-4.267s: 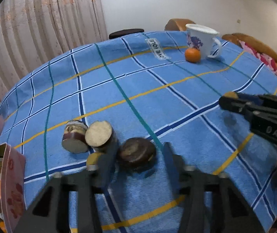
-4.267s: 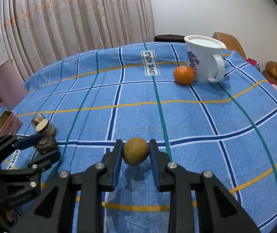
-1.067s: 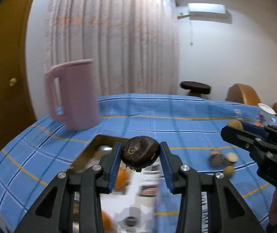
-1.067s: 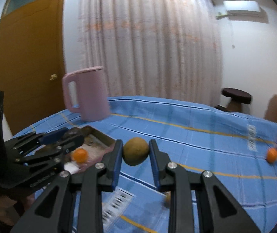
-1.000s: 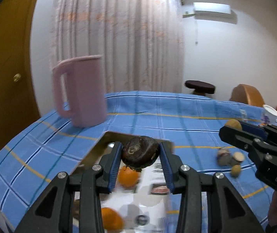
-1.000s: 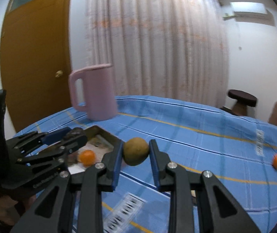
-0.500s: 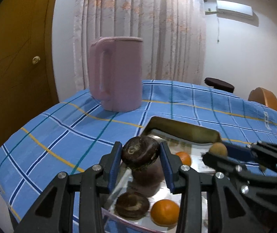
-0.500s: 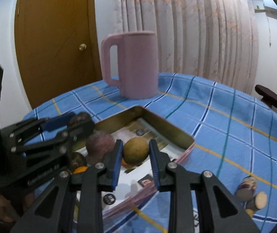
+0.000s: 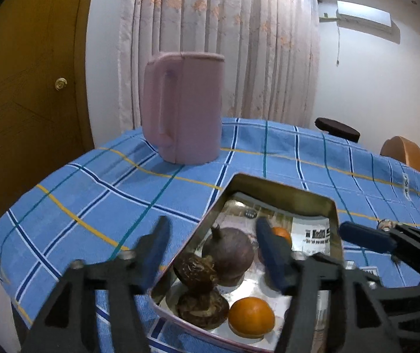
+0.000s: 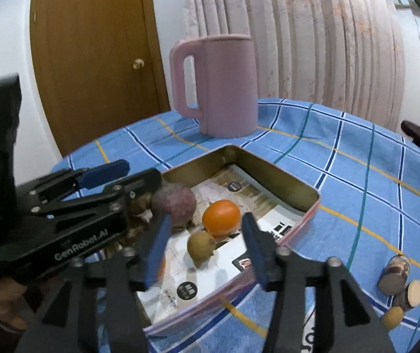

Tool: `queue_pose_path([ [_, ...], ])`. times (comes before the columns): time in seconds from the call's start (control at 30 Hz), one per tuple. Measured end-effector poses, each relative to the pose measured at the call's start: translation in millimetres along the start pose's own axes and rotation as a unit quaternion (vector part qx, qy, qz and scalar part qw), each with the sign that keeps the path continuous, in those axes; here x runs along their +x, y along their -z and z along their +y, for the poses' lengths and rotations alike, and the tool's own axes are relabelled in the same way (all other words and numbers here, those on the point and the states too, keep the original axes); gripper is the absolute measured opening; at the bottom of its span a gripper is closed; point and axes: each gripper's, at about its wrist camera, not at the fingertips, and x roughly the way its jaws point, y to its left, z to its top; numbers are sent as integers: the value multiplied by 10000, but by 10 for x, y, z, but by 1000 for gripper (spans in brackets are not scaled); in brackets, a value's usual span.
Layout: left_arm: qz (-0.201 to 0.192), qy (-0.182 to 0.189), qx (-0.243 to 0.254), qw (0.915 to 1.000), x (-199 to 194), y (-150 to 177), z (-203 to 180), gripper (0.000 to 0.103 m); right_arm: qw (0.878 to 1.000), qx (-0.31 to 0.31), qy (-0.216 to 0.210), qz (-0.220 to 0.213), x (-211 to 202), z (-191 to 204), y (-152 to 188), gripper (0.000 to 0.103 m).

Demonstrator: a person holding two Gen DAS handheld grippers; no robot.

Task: Organize fruits
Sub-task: 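Move the left tool to the small jar while the right tool grasps the orange by the mug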

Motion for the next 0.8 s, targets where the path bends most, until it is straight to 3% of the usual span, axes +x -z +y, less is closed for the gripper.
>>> queue_pose_path([
  [0.2,-109,366,183,9991,-104,-79,-321,66,9992,100,276,-271,-367,-190,9,65],
  [0.5,99,1024,753,9918,-69,-64,-1050,66,9893,407,1359,-347,-994,-916,308,67],
  [0.6,157,1229,913,9881,-35,-87,-1295,66,9769,724,1990,-290,-1200,-1336,421,67],
  [0.8,387,1487,1243,9803,203,-169,-1775,66,9210,1592,3556,21,-1594,-2384,582,67],
])
